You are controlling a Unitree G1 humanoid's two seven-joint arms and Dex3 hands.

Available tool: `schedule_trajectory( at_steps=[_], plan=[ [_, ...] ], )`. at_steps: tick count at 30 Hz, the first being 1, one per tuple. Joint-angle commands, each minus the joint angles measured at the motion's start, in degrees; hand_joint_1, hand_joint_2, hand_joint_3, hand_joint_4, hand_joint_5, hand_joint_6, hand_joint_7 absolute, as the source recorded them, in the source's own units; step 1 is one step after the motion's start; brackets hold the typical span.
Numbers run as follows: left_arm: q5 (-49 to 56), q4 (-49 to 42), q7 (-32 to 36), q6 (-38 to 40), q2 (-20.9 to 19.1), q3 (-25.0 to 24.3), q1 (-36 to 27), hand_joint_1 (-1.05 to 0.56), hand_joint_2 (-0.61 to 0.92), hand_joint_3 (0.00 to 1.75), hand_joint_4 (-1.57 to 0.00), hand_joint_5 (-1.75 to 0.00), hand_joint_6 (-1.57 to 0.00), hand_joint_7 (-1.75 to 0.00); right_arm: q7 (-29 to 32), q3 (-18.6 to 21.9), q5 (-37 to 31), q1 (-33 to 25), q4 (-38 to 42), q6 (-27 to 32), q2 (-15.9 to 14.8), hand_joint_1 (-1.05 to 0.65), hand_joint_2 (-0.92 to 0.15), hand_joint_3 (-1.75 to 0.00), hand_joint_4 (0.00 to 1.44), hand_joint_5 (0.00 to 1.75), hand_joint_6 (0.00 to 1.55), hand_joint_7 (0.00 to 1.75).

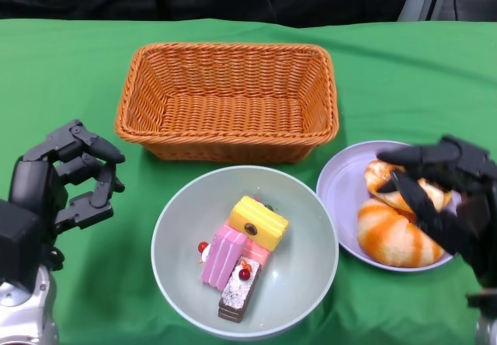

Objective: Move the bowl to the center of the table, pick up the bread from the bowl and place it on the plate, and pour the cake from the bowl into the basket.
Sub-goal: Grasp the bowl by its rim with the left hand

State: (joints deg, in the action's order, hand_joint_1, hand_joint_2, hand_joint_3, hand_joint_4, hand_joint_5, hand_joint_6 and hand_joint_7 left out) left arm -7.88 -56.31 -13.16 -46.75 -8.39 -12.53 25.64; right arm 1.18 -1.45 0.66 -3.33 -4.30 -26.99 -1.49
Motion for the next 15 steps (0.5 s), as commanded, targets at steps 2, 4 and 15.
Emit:
schedule_trajectory(
  at_steps=[2, 4, 15],
  plan=[
    [-1.7, -0.3, -1.9, -0.5, -1.3, -1.1, 0.3, 0.01, 0.56, 1.11, -0.78, -1.56, -0.81, -1.31, -1.8, 1.8, 0.8, -1.5, 6.0, -3.7, -1.0, -0.10, -0.65, -0.78, 0.77, 1.33, 0.82, 0.99],
    [-1.8, -0.5, -2.6, -0.9, -1.5, -1.3, 0.4, 0.01, 0.56, 1.12, -0.77, -1.56, -0.81, -1.31, -3.3, 2.8, 1.7, -1.2, 10.9, -6.8, -1.7, -0.06, -0.66, -0.80, 0.80, 1.33, 0.82, 0.98],
    [0.0, 2.7, -4.5, -6.1, -2.2, -0.1, -0.9, -0.05, 0.57, 0.95, -0.79, -1.38, -0.84, -1.03, -2.5, 4.6, -0.1, -0.7, 17.0, -11.9, -0.3, -0.10, -0.68, -0.70, 0.77, 1.43, 0.79, 1.09]
  ],
)
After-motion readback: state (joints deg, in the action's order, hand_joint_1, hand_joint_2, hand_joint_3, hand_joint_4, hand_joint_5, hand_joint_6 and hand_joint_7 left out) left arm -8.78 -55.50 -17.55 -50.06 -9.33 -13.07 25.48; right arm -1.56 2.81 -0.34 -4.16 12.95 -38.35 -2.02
